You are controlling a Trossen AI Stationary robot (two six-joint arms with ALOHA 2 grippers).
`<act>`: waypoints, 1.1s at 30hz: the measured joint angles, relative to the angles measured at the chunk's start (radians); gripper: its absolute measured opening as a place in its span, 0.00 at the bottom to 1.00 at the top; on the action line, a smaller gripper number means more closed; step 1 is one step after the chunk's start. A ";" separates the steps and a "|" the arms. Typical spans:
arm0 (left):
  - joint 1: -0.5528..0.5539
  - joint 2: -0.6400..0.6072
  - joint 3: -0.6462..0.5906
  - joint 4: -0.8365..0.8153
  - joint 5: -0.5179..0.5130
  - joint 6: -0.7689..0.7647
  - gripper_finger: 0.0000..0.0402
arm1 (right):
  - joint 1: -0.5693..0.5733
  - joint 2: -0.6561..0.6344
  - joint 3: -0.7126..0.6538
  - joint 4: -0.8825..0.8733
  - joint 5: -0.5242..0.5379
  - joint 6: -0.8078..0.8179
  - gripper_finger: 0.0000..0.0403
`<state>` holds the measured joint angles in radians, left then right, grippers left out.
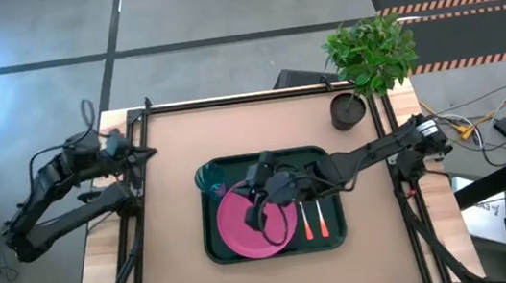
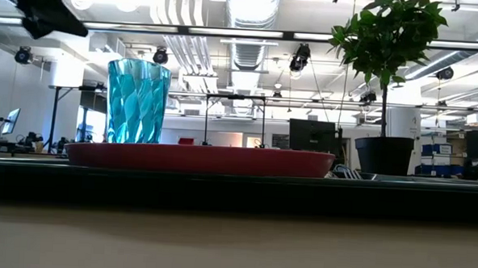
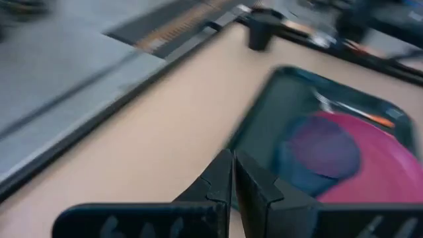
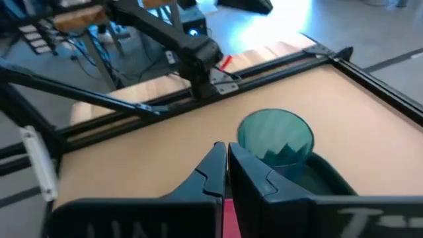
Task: Pick and place plate/cup/fork/spoon on tray
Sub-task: Adjust the blue glass on the black serving tray
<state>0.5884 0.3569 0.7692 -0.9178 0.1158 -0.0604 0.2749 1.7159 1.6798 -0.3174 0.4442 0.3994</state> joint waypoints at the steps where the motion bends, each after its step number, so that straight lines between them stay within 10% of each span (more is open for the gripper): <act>1: 0.000 0.028 0.000 0.010 0.044 0.015 0.00 | 0.002 -0.010 0.000 0.000 0.000 -0.001 0.02; 5: 0.000 0.146 -0.001 0.072 0.195 0.063 0.00 | 0.016 -0.053 0.000 0.003 0.000 -0.007 0.02; 16: 0.000 0.401 -0.001 0.132 0.208 0.175 0.00 | 0.068 -0.103 0.000 -0.023 0.001 -0.010 0.02; 33: 0.001 0.442 0.046 0.266 0.210 0.061 0.00 | 0.074 -0.113 0.000 -0.045 0.001 -0.010 0.02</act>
<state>0.5890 0.7987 0.8149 -0.6516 0.3254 0.0009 0.3492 1.6032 1.6802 -0.3628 0.4454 0.3889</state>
